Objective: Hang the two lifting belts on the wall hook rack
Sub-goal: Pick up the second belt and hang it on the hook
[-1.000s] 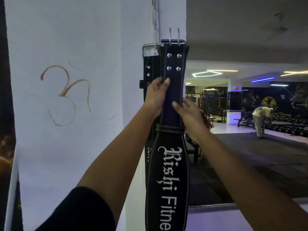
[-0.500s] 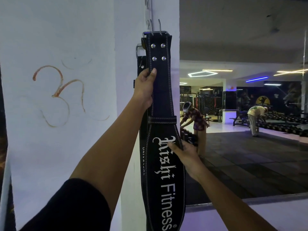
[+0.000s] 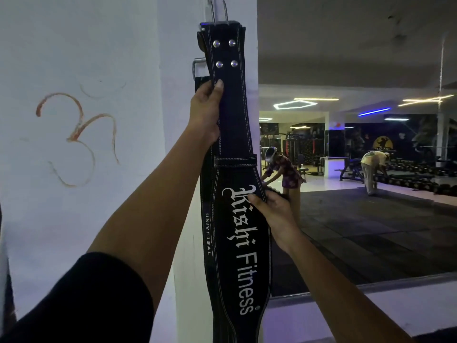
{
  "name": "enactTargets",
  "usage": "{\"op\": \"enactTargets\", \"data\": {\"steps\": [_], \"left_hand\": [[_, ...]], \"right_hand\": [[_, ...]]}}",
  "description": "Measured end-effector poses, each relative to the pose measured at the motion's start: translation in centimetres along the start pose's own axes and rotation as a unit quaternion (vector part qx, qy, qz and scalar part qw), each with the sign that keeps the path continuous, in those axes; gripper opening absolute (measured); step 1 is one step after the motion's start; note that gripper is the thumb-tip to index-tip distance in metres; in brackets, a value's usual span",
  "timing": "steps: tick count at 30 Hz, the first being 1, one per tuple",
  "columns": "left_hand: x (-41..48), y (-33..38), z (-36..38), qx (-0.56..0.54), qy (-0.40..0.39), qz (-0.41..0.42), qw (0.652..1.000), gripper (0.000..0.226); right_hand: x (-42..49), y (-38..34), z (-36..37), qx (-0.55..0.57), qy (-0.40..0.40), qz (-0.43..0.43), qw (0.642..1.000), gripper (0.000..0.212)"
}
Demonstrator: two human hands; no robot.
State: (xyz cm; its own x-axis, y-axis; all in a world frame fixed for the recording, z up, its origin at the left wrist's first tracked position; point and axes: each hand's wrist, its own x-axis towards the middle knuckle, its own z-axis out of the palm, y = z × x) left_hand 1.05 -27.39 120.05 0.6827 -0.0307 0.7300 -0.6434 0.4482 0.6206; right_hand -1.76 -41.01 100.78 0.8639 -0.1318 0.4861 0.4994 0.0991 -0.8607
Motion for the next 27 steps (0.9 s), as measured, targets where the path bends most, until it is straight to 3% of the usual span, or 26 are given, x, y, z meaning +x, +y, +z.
{"op": "enactTargets", "data": {"steps": [5,8,16,19,24,27], "left_hand": [[-0.1,0.3,-0.1,-0.007,-0.005,0.004,1.000,0.020],[-0.3,0.1,-0.3,-0.006,0.006,-0.010,1.000,0.025],[-1.2,-0.2,-0.7,0.011,0.010,-0.018,1.000,0.031],[-1.7,-0.1,-0.9,0.015,0.004,-0.022,1.000,0.030],[-2.6,-0.6,-1.2,0.030,0.000,-0.041,0.999,0.026],[-2.6,-0.6,-1.5,0.038,-0.011,-0.035,0.999,0.014]], "right_hand": [[0.2,-1.3,0.8,-0.003,0.029,-0.013,0.999,0.002],[1.0,-3.9,2.3,-0.039,0.016,-0.048,0.998,0.005],[3.3,-8.8,5.6,-0.055,0.074,-0.100,0.991,0.054],[4.2,-10.2,5.9,-0.028,0.080,-0.100,0.991,0.047],[6.0,-14.6,7.2,-0.006,0.064,-0.096,0.993,0.017],[7.4,-16.7,7.8,0.007,0.064,-0.092,0.994,0.022]]}}
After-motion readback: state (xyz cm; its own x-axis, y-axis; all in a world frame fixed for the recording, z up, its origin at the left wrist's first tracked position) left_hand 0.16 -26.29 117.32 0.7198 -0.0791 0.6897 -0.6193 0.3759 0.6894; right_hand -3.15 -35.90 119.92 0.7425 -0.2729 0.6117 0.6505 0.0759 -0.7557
